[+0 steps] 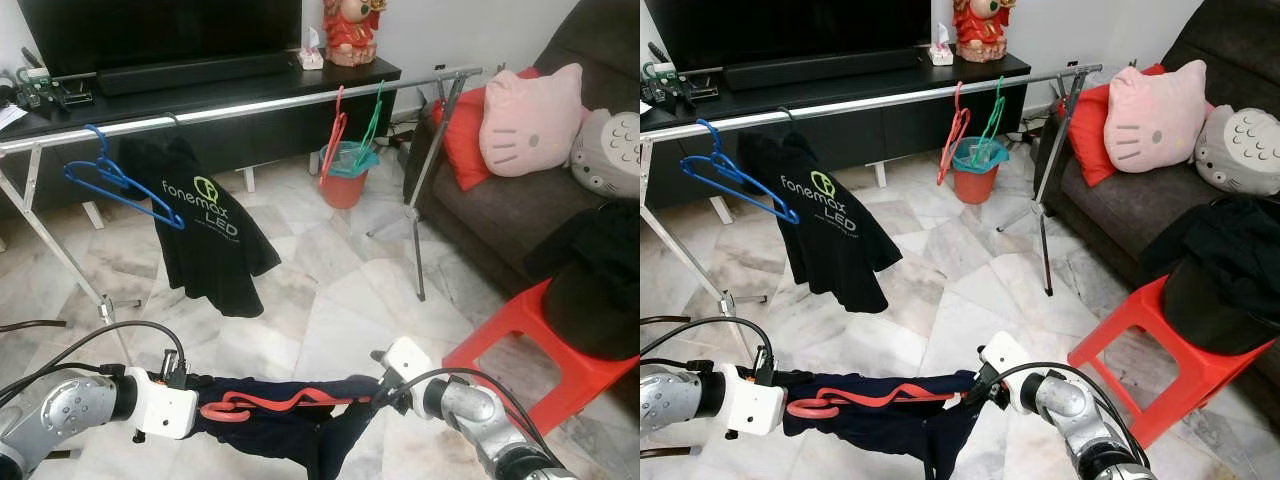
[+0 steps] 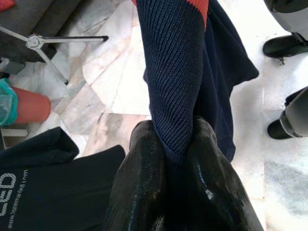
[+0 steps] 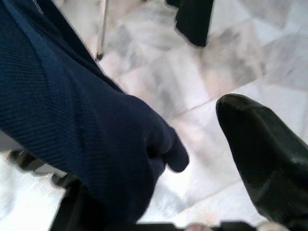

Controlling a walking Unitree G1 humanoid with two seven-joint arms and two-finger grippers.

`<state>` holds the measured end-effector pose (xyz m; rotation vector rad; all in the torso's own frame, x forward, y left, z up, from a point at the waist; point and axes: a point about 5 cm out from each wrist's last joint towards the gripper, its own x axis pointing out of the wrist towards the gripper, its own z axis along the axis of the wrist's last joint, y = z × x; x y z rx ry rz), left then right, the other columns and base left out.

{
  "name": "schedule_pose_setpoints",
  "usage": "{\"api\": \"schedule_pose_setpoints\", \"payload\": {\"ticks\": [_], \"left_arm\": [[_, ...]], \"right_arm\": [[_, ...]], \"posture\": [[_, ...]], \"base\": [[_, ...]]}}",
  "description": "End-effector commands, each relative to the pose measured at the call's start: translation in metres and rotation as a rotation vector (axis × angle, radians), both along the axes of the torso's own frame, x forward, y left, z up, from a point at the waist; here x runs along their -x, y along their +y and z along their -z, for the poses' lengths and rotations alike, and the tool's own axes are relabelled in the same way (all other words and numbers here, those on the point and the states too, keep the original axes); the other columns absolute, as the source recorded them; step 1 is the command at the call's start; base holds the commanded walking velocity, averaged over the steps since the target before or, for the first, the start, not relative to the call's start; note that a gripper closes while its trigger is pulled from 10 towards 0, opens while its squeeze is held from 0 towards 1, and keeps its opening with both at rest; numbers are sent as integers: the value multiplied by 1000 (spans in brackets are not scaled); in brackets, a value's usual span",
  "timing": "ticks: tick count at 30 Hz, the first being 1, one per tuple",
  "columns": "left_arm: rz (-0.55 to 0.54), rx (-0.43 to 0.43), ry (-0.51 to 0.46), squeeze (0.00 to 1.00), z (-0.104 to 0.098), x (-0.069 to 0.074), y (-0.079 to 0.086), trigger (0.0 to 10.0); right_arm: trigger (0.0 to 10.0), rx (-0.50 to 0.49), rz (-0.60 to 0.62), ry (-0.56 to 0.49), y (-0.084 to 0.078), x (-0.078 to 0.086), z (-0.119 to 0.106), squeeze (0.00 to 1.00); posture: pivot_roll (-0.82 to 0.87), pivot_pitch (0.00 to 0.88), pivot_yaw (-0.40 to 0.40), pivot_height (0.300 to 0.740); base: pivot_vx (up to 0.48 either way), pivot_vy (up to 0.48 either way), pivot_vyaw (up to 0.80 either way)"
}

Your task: Hang hanger

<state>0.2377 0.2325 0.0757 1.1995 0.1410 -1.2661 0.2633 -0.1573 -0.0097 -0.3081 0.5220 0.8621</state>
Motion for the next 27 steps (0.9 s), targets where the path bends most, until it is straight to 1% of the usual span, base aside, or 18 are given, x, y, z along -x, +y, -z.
{"api": "schedule_pose_setpoints", "payload": {"ticks": [1,3,6,7,9,12,13,14,15,16,17,20,22,23,24,25,27], "left_arm": [[10,12,-6,0,-1,-2,-3,10000],[15,13,-3,0,-1,-2,-4,10000],[16,14,-1,0,-1,-1,-4,10000],[17,13,1,0,-1,-1,-4,10000],[14,12,3,0,-1,0,-3,10000],[11,8,5,0,0,0,-1,10000],[3,8,6,0,0,0,0,10000],[-5,8,7,0,0,0,1,10000],[-7,8,8,0,0,0,2,10000],[-7,8,8,0,0,0,2,10000],[-29,32,10,0,-1,-1,2,10000],[-27,37,7,0,-2,-2,1,10000],[-10,31,7,0,-3,-2,1,10000],[-1,28,9,0,-3,-1,0,10000],[5,18,14,0,-3,-1,0,10000],[6,12,18,0,-2,-1,0,10000],[4,7,22,0,-1,-1,0,10000]], "right_arm": [[10000,12,-36,70,-5,9,7,1000],[10000,19,-52,109,-6,13,10,1000],[10000,39,-63,136,-9,15,12,1000],[10000,79,-61,153,-13,16,15,1000],[10000,122,-52,154,-18,17,16,1000],[10000,143,-42,146,-23,16,16,1000],[10000,148,-41,126,-24,15,14,1000],[10000,182,-75,106,-24,14,13,1000],[10000,193,-84,103,-25,14,13,1000],[10000,193,-84,103,-25,14,13,1000],[10000,213,-84,95,-28,14,13,1000],[10000,223,-60,93,-32,14,13,1000],[10000,215,-43,81,-35,13,11,1000],[10000,167,-48,80,-33,12,8,1000],[10000,60,-50,90,-29,9,3,1000],[10000,-4,-56,103,-26,8,0,1000],[10000,-70,-73,118,-23,7,-4,1000]], "posture": [[26,0,-74,740],[22,0,-75,740],[24,0,-77,740],[26,0,-78,740],[26,0,-78,740],[27,0,-80,740],[27,0,-82,740],[27,0,-82,740],[27,0,-82,740],[27,0,-82,740],[27,0,-82,740],[27,0,-83,740],[27,0,-83,740],[27,0,-83,740],[27,0,-83,740],[26,0,-76,740],[24,0,-75,740]], "base": [[0,0,0],[0,0,0],[0,0,0],[0,0,0],[0,0,0],[0,0,0],[0,0,0],[0,0,0],[0,0,0],[0,0,0],[0,0,0],[0,0,0],[0,0,0],[0,0,0],[0,0,0],[0,0,0],[0,0,0]]}}
